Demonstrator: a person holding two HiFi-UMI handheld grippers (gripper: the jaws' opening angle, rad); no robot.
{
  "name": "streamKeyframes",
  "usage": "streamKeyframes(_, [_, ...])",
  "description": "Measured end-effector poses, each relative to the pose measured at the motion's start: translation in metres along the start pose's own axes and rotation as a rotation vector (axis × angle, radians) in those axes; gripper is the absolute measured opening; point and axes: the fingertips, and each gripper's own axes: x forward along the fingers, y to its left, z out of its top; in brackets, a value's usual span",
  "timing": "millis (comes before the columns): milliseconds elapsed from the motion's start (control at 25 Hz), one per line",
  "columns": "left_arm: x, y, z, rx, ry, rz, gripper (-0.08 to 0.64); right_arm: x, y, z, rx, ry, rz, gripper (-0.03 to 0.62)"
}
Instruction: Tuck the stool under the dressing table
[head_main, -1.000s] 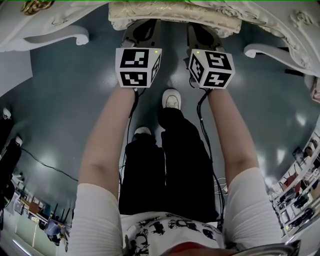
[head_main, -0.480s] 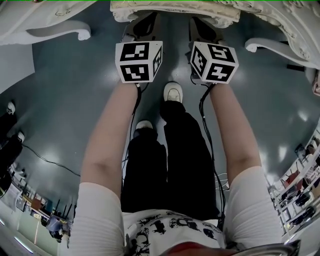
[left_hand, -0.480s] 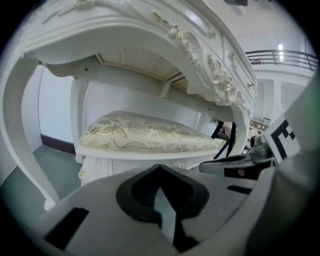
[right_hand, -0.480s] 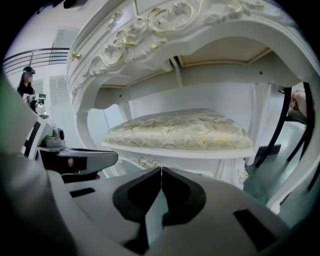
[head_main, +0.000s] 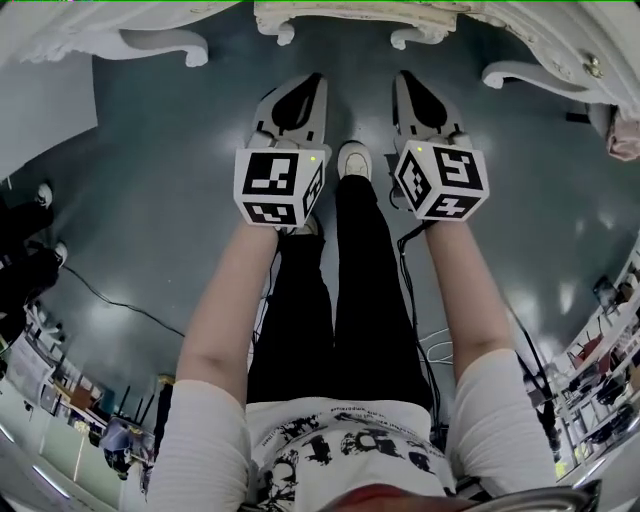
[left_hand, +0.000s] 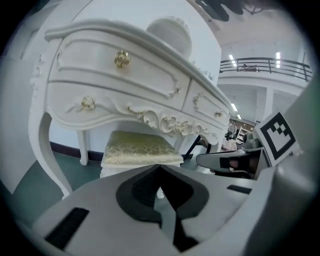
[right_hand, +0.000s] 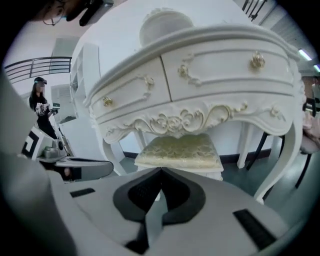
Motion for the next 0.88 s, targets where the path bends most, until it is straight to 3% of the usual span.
streamKeyframes(360, [-0.121,-0.038,0.146,0.091,-0.097,-0.016,0.017,-0.123,0.076,0.121,-0.069,-0.082,0.018,0.017])
streamKeyframes(680, [-0.221,-0.092,0.280,0.205,-0.234,-0.080,0.017,-0.229,0.115,0.263,-0.214,-0.259,0.028,0.017])
streamKeyframes(880, [-0.274,-0.101,0.372,0.257,-0.329,-0.071,0.017,-0.283,0.133,0.350,-0.165,-0.380,0.014,0.017])
